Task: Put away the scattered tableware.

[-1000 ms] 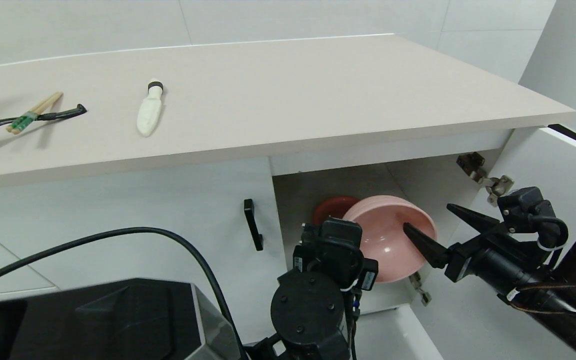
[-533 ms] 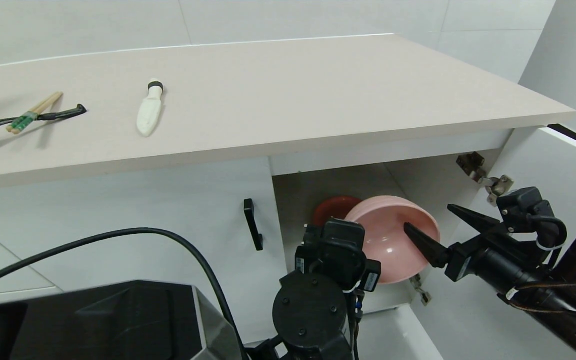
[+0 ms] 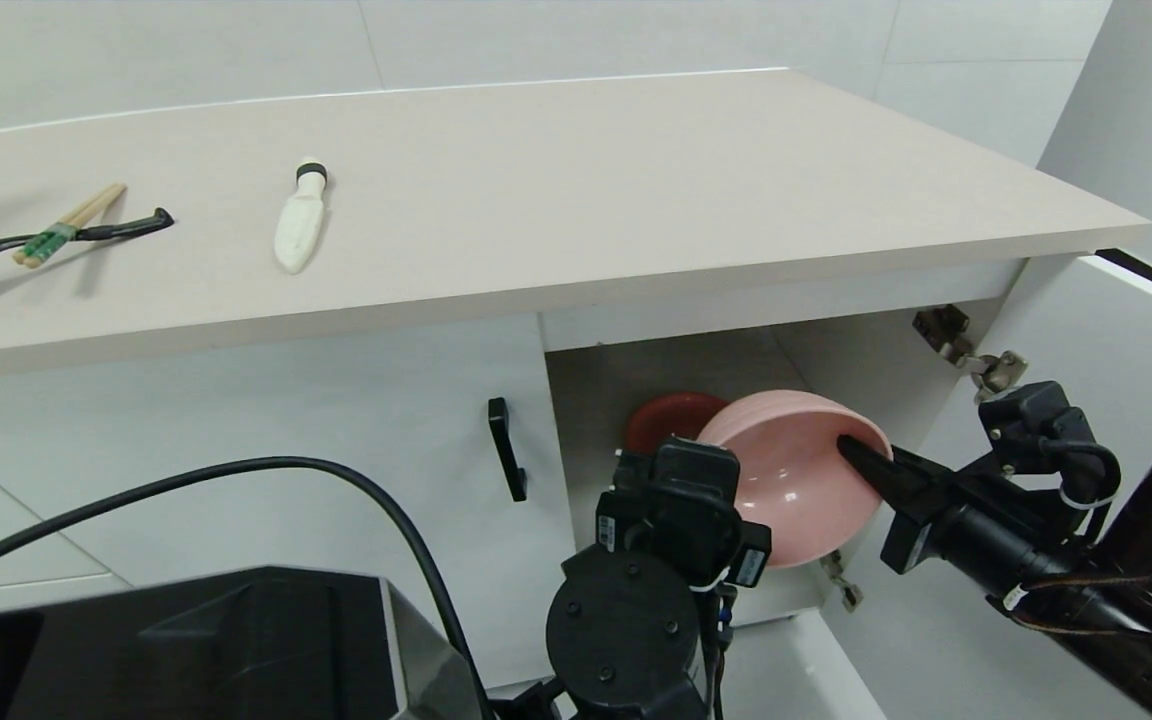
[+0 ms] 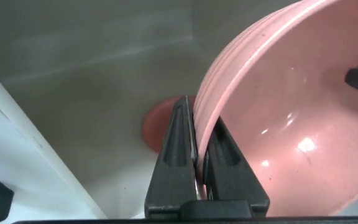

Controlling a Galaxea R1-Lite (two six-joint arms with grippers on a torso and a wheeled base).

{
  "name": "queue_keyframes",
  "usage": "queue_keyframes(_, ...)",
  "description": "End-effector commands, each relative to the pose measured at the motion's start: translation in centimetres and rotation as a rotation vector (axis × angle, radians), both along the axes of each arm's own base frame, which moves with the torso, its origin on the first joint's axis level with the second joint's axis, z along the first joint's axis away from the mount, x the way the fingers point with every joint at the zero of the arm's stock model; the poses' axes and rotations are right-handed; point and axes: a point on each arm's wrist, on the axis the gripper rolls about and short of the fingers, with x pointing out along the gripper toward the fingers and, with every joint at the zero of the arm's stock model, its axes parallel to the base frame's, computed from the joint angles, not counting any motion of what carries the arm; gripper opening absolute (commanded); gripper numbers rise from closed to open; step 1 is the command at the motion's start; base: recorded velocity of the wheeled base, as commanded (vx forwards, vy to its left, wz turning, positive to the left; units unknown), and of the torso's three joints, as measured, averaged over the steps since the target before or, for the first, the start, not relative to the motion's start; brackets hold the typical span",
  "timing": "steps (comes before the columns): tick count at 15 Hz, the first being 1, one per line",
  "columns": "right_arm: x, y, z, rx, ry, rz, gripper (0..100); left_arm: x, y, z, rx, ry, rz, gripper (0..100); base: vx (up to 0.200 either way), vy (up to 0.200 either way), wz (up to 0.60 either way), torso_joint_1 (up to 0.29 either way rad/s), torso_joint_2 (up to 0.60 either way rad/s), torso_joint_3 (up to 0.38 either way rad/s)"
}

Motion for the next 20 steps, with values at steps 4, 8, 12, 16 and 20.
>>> queue_keyframes(4, -0.3, 0.5, 0.0, 0.003, -0.003, 0.026, 0, -0.5, -0.2, 0.0, -0.002, 0.003, -0.014, 100, 0.000, 0.000, 0.00, 0.000, 0.00, 0.000)
queue_keyframes(8, -0.2, 0.5, -0.1, 0.000, 0.001, 0.025, 0, -1.9, -0.3, 1.5, -0.034, -0.021, -0.092, 100, 0.000, 0.000, 0.00, 0.000, 0.00, 0.000)
queue_keyframes(12, -0.2, 0.4, -0.1, -0.002, 0.003, 0.022, 0, -3.2, 1.9, 1.9, -0.029, -0.003, -0.241, 100, 0.000, 0.000, 0.00, 0.000, 0.00, 0.000)
queue_keyframes(16, -0.2, 0.4, -0.3, -0.004, 0.009, 0.020, 0, -4.7, 5.3, 2.9, -0.079, 0.034, -0.413, 100, 0.000, 0.000, 0.00, 0.000, 0.00, 0.000)
queue_keyframes(20, -0.1, 0.4, -0.3, -0.006, 0.012, 0.017, 0, -3.9, 9.3, 4.9, -0.078, -0.022, -0.552, 100, 0.000, 0.000, 0.00, 0.000, 0.00, 0.000)
